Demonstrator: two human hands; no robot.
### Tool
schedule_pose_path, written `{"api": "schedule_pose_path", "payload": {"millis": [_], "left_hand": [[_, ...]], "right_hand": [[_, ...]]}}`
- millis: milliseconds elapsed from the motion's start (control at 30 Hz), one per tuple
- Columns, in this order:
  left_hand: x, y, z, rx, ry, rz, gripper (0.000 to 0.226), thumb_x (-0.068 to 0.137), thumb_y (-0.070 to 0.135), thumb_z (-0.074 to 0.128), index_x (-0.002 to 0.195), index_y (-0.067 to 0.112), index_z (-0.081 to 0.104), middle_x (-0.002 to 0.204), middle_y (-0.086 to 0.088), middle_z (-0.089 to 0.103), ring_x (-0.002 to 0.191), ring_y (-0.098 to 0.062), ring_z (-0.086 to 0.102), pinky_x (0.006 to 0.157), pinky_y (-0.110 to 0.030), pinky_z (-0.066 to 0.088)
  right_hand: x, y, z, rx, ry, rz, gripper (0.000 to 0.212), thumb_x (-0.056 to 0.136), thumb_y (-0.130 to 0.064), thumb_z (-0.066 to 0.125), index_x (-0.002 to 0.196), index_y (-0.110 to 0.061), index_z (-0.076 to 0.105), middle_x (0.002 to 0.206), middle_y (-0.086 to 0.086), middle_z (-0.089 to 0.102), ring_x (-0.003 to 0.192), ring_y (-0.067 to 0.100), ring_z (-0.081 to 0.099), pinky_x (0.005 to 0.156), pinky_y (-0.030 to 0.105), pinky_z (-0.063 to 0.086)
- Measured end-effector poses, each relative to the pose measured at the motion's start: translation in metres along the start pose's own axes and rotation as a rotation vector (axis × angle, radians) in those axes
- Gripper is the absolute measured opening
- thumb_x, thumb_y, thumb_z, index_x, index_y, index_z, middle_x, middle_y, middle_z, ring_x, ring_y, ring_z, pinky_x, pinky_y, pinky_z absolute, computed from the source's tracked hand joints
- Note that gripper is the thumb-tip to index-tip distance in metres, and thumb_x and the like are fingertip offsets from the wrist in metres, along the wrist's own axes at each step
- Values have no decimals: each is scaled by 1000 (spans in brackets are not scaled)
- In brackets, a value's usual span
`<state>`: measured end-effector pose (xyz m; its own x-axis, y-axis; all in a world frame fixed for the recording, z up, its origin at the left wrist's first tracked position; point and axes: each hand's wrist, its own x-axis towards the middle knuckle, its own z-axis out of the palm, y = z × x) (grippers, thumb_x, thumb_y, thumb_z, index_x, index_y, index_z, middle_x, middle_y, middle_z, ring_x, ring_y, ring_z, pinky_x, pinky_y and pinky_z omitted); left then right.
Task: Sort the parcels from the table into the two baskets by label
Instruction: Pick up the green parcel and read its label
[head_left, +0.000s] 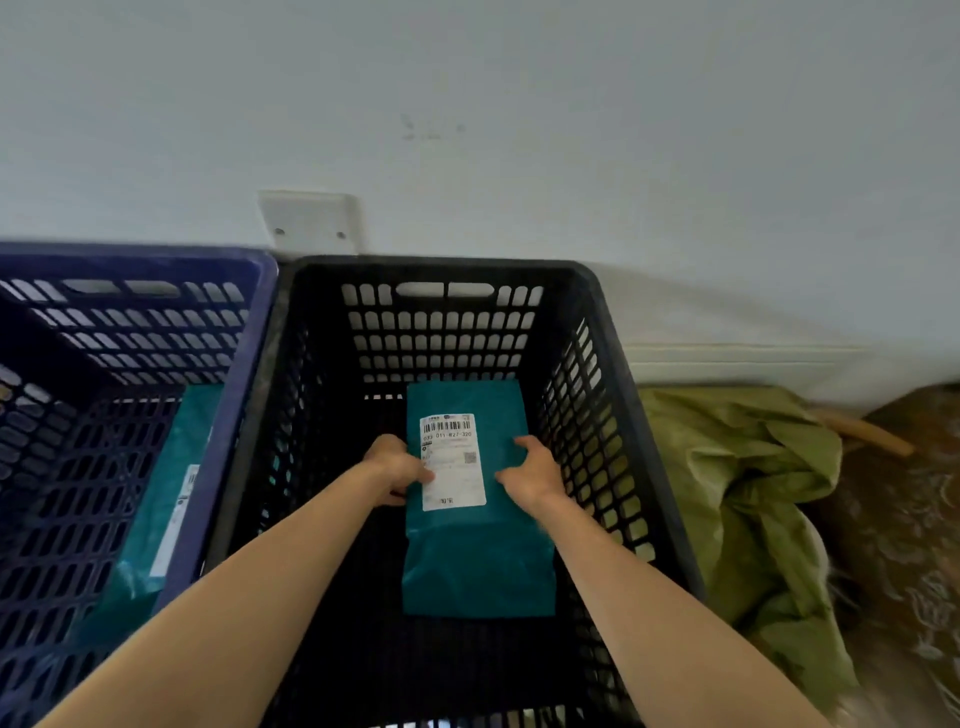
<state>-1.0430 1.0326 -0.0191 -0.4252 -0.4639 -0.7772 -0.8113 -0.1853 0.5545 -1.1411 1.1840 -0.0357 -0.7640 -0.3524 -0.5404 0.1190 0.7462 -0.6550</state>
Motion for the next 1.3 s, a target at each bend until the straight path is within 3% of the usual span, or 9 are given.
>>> {"api": "schedule_pose_path", "payload": {"millis": [267, 400, 533, 633, 767, 867, 967, 1167, 1300], "left_hand": [[33, -21, 20, -62, 43, 41, 72, 79, -2, 74, 142, 5, 40, 125, -14, 60, 112, -29, 59, 91, -42, 53], [40, -27, 27, -33, 75, 108, 77, 77, -5, 75, 144, 6, 38, 129, -17, 56, 115, -30, 57, 99, -44, 49], [43, -36, 32, 35, 111, 225, 75, 82, -2, 71, 146, 14, 36, 132, -12, 54, 118, -26, 55, 94, -31, 47], [45, -45, 33, 118, 49, 347, 74, 83, 0, 70, 146, 24, 39, 145, -8, 44, 128, -24, 46, 107, -34, 40], [47, -52, 40, 230, 10, 417, 76, 87, 6, 69, 149, 32, 33, 159, -6, 19, 144, -22, 24, 115, -26, 21], [48, -53, 46, 321, -11, 413, 77, 91, 10, 64, 150, 36, 24, 162, -3, -2, 149, -22, 8, 117, -27, 14], [45, -50, 45, 414, -35, 393, 77, 94, 14, 61, 151, 39, 16, 162, -1, -9, 149, -25, 3, 120, -32, 14], [32, -26, 29, 452, 31, 448, 72, 95, 14, 59, 153, 26, 19, 162, -11, 2, 149, -22, 8, 116, -25, 13], [18, -5, 11, 463, 138, 501, 68, 94, 20, 61, 152, 27, 26, 160, -13, 14, 148, -23, 12, 118, -32, 19]], "right_hand": [[22, 16, 10, -15, 43, 21, 67, 85, 4, 51, 145, -21, 38, 138, 11, 49, 123, 27, 50, 103, 33, 45], [28, 23, 10, -57, 12, 22, 73, 85, 4, 52, 148, -25, 32, 142, 11, 45, 125, 28, 48, 105, 36, 44], [28, 25, 12, -114, -51, -21, 79, 85, -16, 68, 151, -26, 26, 148, 12, 33, 132, 28, 41, 110, 34, 38], [28, 24, 13, -187, -90, -47, 90, 82, -34, 73, 153, -28, 19, 158, 13, 13, 142, 31, 27, 116, 38, 29], [29, 26, 16, -301, -95, -74, 82, 89, -34, 67, 154, -29, 17, 162, 10, -7, 148, 28, 11, 119, 39, 23], [30, 25, 17, -477, -63, -116, 75, 92, -24, 63, 153, -28, 19, 162, 9, -5, 149, 26, 3, 120, 43, 19], [29, 20, 17, -570, -58, -158, 72, 92, -19, 61, 152, -25, 21, 162, 11, -2, 149, 26, 3, 119, 44, 19], [26, -7, 9, -537, -34, -280, 70, 94, -20, 59, 153, -27, 21, 162, 14, 2, 148, 29, 8, 119, 44, 22], [22, -32, 0, -476, 17, -353, 67, 94, -14, 57, 152, -24, 24, 161, 14, 7, 147, 30, 12, 118, 43, 23]]}}
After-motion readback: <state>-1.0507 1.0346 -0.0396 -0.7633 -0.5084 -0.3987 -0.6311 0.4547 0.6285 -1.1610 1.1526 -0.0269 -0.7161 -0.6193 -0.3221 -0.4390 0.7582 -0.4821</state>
